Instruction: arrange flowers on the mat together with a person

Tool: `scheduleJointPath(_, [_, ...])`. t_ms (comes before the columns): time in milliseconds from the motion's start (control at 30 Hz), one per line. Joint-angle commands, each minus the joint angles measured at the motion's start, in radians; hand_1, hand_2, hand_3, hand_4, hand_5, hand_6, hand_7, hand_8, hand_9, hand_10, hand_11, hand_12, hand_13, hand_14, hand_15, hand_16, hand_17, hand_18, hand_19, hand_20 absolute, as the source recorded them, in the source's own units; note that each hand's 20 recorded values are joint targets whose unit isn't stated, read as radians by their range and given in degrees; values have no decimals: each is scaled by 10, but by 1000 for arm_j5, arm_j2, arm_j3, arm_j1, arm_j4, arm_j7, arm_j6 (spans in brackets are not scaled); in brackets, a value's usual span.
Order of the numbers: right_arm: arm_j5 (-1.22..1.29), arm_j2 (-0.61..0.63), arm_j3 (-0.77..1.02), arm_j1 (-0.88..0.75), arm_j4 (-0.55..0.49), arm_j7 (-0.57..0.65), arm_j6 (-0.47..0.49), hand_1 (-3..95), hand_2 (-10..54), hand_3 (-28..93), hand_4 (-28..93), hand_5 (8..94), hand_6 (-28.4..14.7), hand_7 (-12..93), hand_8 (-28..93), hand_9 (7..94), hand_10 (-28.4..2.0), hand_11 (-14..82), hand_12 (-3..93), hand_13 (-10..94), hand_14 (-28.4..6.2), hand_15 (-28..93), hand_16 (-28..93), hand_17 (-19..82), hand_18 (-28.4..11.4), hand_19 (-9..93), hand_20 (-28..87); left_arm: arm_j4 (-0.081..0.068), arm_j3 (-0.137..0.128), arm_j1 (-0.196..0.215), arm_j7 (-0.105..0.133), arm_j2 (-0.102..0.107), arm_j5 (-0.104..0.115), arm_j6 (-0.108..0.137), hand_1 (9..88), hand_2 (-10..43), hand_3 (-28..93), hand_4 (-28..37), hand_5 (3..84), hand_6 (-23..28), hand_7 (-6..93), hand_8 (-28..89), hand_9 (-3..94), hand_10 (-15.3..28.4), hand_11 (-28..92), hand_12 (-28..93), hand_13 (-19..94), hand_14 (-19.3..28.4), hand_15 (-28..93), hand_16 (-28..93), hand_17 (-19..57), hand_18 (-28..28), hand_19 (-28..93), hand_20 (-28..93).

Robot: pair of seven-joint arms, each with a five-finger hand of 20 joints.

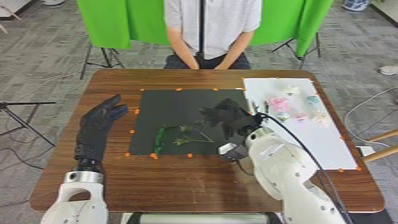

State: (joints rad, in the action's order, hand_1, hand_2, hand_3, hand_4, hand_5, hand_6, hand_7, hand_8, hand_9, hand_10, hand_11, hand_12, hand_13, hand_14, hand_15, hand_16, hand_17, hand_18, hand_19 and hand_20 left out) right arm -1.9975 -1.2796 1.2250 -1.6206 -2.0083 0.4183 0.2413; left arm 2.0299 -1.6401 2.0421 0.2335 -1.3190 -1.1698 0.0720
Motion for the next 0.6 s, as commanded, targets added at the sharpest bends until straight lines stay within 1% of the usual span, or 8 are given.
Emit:
scheduleJointPath(33, [-48, 34, 15, -47, 19, 47, 56, 244, 101, 527, -143, 709, -39, 109, -83, 747, -153, 95, 94, 937, -13, 624, 150, 604, -175, 929, 231, -5, -3, 9, -6, -11, 3, -11, 252, -78, 628, -237, 465, 42, 105, -58, 470, 149, 192, 128, 361, 177, 191, 8, 67, 122, 125, 163])
scheduleJointPath(100, [-59, 33, 12, -50, 24, 48, 87, 244, 101, 523, -144, 708, -40, 108, -83, 744, -155, 94, 93, 937, -12, 626, 150, 604, -175, 929, 230, -6, -2, 7, -7, -12, 3, -11, 252, -79, 628, -237, 465, 43, 105, -58, 470, 149, 192, 128, 361, 177, 192, 8, 67, 122, 125, 163])
scheduleJointPath(167, [-68, 35, -1, -51, 29, 49, 96, 243, 102, 519, -144, 707, -41, 106, -83, 743, -157, 94, 92, 937, -12, 626, 149, 604, -176, 930, 229, -6, -2, 7, -7, -13, 2, -11, 252, -79, 628, -238, 465, 43, 104, -58, 470, 149, 192, 128, 361, 177, 192, 8, 67, 123, 125, 163])
scheduleJointPath(200, [-73, 35, -5, -52, 29, 54, 108, 243, 103, 518, -144, 706, -41, 105, -83, 741, -157, 93, 92, 937, -12, 626, 149, 603, -175, 930, 228, -9, -1, 3, -8, -12, 2, -14, 252, -79, 628, -238, 465, 43, 104, -58, 470, 149, 192, 128, 361, 177, 192, 8, 67, 123, 125, 163])
scheduleJointPath(233, [-75, 33, -10, -49, 31, 55, 120, 243, 103, 517, -144, 704, -42, 104, -83, 740, -158, 93, 92, 937, -12, 626, 149, 603, -175, 931, 228, -7, -2, 6, -6, -13, 2, -12, 252, -79, 629, -238, 465, 43, 104, -58, 470, 149, 192, 128, 361, 178, 193, 8, 67, 123, 125, 163])
scheduleJointPath(367, [-73, 31, -31, -42, 33, 64, 145, 245, 105, 510, -142, 698, -44, 102, -82, 733, -162, 92, 91, 937, -12, 627, 149, 604, -175, 931, 227, -6, -3, 6, -6, -13, 2, -12, 252, -79, 628, -238, 464, 42, 106, -58, 470, 149, 192, 128, 361, 177, 193, 8, 67, 122, 125, 163])
scheduleJointPath(433, [-68, 31, -43, -41, 32, 61, 141, 246, 106, 506, -142, 696, -46, 100, -81, 732, -162, 91, 90, 937, -11, 627, 149, 605, -174, 931, 227, -7, -3, 7, -7, -13, 2, -12, 252, -79, 628, -238, 464, 42, 106, -58, 470, 149, 192, 128, 361, 177, 192, 8, 67, 123, 125, 163])
scheduleJointPath(600, [-42, 22, -64, -29, 27, 71, 178, 247, 109, 501, -140, 694, -47, 99, -80, 728, -164, 91, 89, 937, -11, 627, 149, 605, -175, 932, 227, -6, 0, 8, -8, -12, 3, -11, 252, -79, 628, -239, 464, 42, 106, -58, 469, 149, 192, 128, 361, 177, 192, 8, 67, 123, 125, 163])
